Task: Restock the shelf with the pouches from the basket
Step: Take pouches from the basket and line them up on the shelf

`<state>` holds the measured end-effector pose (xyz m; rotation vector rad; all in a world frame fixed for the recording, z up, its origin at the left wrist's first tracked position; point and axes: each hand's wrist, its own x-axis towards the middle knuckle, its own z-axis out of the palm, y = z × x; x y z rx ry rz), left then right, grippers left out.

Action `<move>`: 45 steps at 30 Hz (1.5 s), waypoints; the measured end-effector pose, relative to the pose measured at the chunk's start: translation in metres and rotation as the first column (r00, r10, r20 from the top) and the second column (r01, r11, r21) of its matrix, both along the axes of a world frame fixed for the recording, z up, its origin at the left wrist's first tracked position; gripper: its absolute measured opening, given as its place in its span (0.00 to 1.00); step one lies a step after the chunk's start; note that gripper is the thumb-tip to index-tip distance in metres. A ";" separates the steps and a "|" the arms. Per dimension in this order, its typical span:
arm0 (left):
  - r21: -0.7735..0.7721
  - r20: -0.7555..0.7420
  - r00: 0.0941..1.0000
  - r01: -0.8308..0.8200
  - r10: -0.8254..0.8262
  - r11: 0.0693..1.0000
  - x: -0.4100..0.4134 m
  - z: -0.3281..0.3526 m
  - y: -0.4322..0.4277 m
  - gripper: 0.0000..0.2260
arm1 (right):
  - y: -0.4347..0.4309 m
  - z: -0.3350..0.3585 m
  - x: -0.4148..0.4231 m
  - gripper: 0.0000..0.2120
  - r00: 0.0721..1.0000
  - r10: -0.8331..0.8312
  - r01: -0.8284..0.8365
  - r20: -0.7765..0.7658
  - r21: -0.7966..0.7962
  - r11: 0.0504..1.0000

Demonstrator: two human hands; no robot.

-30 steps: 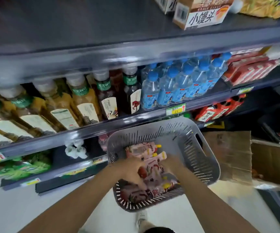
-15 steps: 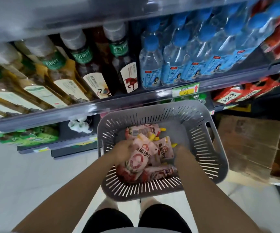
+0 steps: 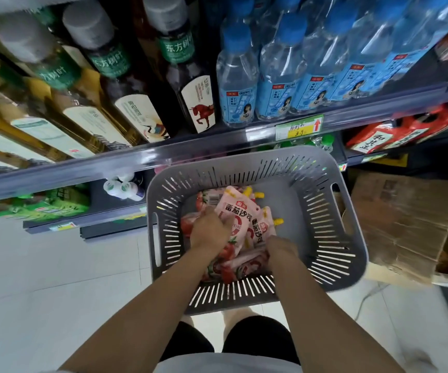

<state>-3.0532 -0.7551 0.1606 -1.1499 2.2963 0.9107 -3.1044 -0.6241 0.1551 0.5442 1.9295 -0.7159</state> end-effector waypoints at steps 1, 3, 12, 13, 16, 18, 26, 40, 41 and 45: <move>-0.013 -0.015 1.000 0.013 -0.013 1.000 0.002 0.001 0.003 0.30 | 0.000 -0.004 -0.005 0.17 0.996 0.036 -0.029 -0.080 0.087 0.996; -0.120 0.002 0.995 0.097 -0.097 0.988 0.007 -0.003 0.006 0.34 | -0.004 0.004 -0.011 0.18 0.958 0.017 0.035 -0.286 0.175 0.984; -0.346 -0.054 0.828 0.509 -0.558 0.788 0.003 -0.007 0.020 0.33 | -0.019 0.004 -0.022 0.10 0.803 0.354 -0.310 -0.479 0.171 0.935; -0.368 -0.014 0.791 0.565 -0.611 0.739 0.002 -0.008 0.022 0.32 | -0.015 -0.001 -0.020 0.11 0.825 0.333 -0.316 -0.456 0.116 0.942; -0.418 0.143 0.740 0.648 -0.658 0.637 -0.007 -0.016 0.028 0.36 | -0.002 -0.018 -0.021 0.23 0.842 0.364 -0.357 -0.398 0.095 0.929; -0.429 0.237 0.708 0.691 -0.665 0.582 -0.010 -0.018 0.032 0.39 | 0.006 -0.024 -0.026 0.38 0.847 0.435 -0.390 -0.304 0.198 0.899; -0.415 0.271 0.707 0.698 -0.654 0.583 -0.015 -0.019 0.036 0.47 | 0.027 -0.046 -0.040 0.63 0.961 0.276 -0.262 -0.022 0.249 0.933; -0.254 0.132 0.847 0.531 -0.515 0.808 -0.020 0.023 0.013 0.57 | 0.013 -0.007 -0.035 0.57 0.892 0.186 -0.093 -0.413 0.234 0.968; -0.221 0.085 0.879 0.475 -0.469 0.852 -0.017 0.031 0.008 0.56 | 0.011 0.002 -0.033 0.56 0.875 0.183 -0.082 -0.449 0.235 0.968; -0.203 -0.147 0.923 0.323 -0.355 0.924 0.003 0.069 -0.009 0.51 | 0.002 0.043 -0.020 0.53 0.823 0.183 -0.052 -0.538 0.249 0.967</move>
